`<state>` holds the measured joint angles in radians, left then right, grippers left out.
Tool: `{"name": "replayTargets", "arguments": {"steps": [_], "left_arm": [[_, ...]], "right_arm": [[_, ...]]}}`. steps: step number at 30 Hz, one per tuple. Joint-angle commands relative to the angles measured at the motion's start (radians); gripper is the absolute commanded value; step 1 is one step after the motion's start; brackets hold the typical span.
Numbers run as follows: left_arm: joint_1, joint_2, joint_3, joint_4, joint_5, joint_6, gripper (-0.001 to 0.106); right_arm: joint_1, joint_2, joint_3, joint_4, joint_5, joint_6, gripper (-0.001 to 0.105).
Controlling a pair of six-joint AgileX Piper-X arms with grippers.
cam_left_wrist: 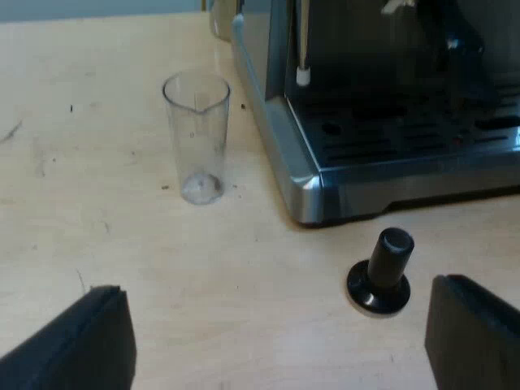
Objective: Remove mug from coffee machine
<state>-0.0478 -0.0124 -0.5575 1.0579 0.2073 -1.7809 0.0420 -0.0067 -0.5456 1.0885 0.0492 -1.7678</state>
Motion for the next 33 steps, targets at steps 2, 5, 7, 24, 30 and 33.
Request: {"name": "replayTargets", "arguments": {"steps": [2, 5, 7, 24, 30, 33], "left_arm": [[-0.001, -0.04, 0.033, -0.017, -0.01, -0.008, 0.087], [-0.001, -0.04, 0.033, -0.017, -0.01, -0.008, 0.087], [-0.001, -0.04, 0.033, -0.017, -0.01, -0.008, 0.087], [-0.001, -0.04, 0.033, -0.032, -0.01, 0.005, 0.087], [-0.001, -0.04, 0.033, -0.032, -0.01, 0.036, 0.087], [-0.001, -0.041, 0.033, -0.032, -0.01, 0.051, 0.087]], "right_arm": [[-0.004, -0.046, -0.006, -0.008, -0.002, -0.008, 0.063], [-0.004, -0.046, -0.006, -0.008, -0.002, -0.008, 0.063], [-0.004, -0.046, -0.006, -0.008, -0.002, -0.008, 0.063], [-0.004, -0.046, -0.006, -0.008, -0.002, -0.008, 0.063], [-0.004, -0.046, -0.006, -0.008, -0.002, -0.008, 0.063], [-0.004, -0.046, -0.006, -0.008, -0.002, -0.008, 0.063]]}}
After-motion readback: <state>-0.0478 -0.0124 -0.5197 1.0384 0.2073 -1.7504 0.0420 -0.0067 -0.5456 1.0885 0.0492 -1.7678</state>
